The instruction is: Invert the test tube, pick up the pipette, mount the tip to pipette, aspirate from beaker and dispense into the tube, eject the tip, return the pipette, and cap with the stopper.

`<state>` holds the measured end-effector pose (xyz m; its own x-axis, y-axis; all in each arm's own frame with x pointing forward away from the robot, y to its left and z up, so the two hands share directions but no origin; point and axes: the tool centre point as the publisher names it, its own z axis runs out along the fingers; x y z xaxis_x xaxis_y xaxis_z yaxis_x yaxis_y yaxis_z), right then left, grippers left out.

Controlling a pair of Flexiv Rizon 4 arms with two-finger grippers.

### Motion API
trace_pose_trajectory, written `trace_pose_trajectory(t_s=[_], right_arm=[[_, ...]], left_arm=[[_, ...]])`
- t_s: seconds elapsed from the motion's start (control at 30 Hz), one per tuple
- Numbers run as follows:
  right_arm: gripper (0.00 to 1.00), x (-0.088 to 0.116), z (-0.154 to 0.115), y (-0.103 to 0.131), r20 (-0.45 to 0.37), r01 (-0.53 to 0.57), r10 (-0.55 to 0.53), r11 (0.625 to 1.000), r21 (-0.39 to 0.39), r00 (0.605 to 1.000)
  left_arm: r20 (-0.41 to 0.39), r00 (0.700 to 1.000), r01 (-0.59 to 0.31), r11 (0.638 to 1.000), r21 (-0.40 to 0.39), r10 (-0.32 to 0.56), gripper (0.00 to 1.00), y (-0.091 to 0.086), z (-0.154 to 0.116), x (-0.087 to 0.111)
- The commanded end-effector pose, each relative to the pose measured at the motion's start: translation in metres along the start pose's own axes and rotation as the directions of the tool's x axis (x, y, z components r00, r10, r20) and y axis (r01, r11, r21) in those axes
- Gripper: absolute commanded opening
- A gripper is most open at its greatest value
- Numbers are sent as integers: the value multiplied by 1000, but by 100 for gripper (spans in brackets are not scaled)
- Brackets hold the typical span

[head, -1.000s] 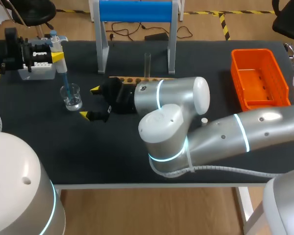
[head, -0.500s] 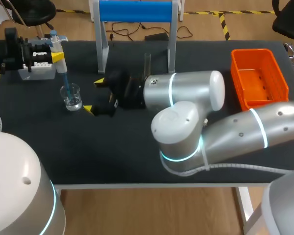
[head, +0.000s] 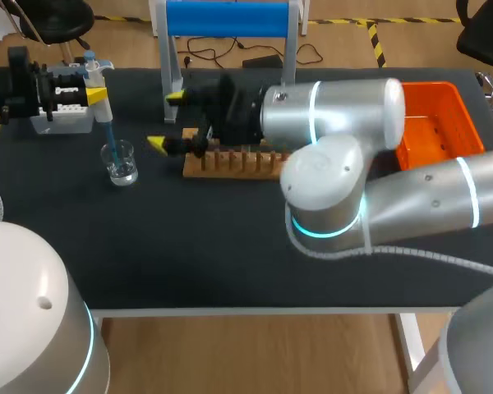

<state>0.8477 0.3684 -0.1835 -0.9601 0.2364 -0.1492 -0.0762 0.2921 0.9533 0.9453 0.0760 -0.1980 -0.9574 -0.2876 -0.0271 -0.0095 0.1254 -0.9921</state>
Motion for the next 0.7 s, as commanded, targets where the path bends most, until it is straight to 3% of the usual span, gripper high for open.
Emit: trace_pose_trajectory(t_s=[0.03,0.4,0.7], right_arm=[[100,-9,-33,24,-252,12,-5,1000,27,968],[100,-18,-29,61,-401,1,-6,1000,-13,916],[100,-38,1,71,-494,-10,-7,999,-32,870]], left_arm=[[4,1000,-1,1000,0,1,0,0,0,1],[4,1000,-1,1000,0,1,0,0,0,1],[4,1000,-1,1000,0,1,0,0,0,1]])
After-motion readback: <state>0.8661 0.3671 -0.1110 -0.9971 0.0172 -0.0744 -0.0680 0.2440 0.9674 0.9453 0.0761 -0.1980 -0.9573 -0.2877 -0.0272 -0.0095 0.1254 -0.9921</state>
